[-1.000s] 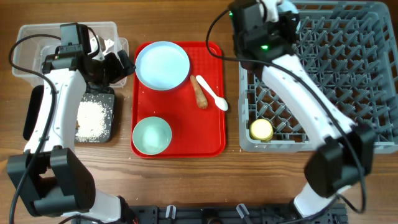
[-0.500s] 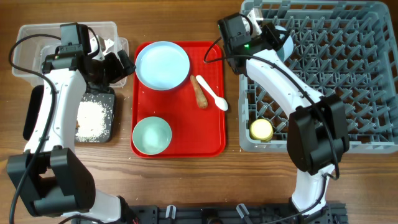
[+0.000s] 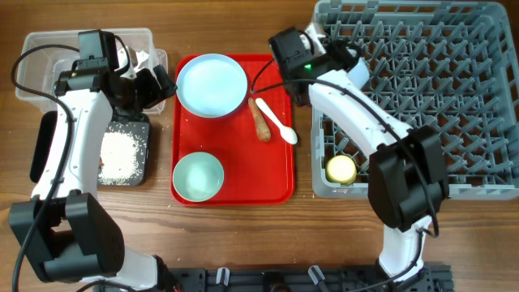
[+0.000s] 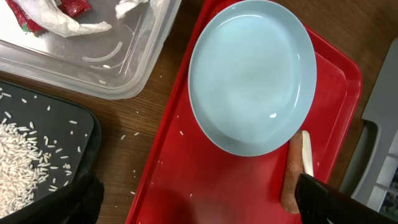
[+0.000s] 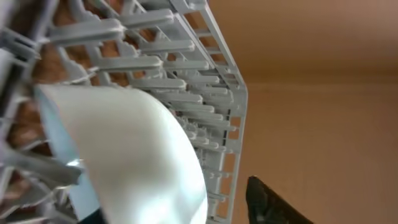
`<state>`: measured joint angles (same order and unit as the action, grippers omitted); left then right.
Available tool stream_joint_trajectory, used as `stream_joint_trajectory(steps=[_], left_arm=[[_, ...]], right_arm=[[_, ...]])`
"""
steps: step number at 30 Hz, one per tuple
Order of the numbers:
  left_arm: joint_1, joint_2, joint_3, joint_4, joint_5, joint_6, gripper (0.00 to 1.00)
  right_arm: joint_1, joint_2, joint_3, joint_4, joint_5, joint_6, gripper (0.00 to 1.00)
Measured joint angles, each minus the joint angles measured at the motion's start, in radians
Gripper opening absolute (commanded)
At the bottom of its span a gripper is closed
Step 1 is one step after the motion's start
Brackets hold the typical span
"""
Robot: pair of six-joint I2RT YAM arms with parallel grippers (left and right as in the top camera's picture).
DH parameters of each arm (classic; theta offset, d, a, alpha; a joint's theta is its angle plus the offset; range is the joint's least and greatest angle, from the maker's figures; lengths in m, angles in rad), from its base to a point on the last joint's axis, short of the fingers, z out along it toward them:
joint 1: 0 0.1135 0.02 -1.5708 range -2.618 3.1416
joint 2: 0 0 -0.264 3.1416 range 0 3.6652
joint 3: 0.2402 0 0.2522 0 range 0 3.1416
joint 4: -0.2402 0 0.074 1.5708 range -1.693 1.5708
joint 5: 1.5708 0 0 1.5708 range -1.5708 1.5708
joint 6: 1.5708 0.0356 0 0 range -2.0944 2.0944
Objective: Sort waste into correct bins and load items into the dishwasher rack
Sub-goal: 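Carry the light-blue bowl into the dish rack and release it, then reach the right gripper to the green bowl and grasp its rim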
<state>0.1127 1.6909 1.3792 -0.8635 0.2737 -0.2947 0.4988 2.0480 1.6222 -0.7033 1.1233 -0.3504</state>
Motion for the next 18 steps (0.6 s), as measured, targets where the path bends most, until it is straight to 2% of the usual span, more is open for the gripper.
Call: stream_joint_trajectory(steps=[1,4,13,16,18], left_arm=[[0.000,0.000,0.000,0.000,0.000,0.000,1.00],[0.000,0.000,0.000,0.000,0.000,0.000,1.00],[0.000,0.000,0.000,0.000,0.000,0.000,1.00],[0.000,0.000,0.000,0.000,0.000,0.000,1.00],[0.000,0.000,0.000,0.001,0.000,0.000,1.00]], right_arm=[[0.012,0.000,0.000,0.000,-0.002,0.001,0.89],[0.034,0.000,0.000,0.000,-0.031,-0.008,0.99],[0.035,-0.014,0.000,0.113,-0.170,-0.003,1.00],[0.035,-0.103,0.000,0.140,-0.298,0.018,1.00],[0.035,-0.183,0.000,0.124,-0.476,0.112,1.00]])
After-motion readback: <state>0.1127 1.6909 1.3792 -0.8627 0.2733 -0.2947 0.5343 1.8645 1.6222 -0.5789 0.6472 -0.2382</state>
